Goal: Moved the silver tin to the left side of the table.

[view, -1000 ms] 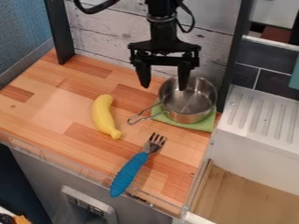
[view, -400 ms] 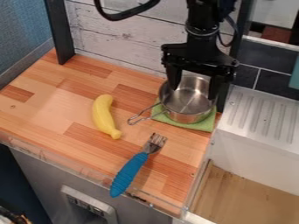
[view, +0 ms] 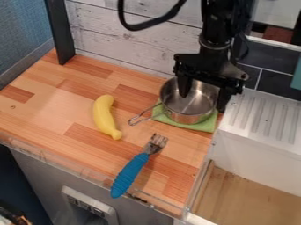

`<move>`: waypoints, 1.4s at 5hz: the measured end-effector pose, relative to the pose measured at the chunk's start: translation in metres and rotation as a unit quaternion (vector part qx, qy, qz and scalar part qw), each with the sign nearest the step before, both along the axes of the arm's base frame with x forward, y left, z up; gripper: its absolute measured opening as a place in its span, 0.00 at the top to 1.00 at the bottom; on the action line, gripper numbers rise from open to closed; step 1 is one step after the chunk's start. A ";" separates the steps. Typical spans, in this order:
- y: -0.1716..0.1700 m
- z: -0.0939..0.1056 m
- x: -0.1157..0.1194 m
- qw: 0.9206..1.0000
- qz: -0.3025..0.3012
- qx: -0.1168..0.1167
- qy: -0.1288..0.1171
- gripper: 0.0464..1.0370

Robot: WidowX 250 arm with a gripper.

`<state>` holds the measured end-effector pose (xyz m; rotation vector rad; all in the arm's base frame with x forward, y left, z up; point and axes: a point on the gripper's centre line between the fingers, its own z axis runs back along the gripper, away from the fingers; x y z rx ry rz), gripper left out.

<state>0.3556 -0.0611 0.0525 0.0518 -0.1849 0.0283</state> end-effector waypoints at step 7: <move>-0.014 -0.042 0.006 0.999 -0.017 -0.028 0.035 0.95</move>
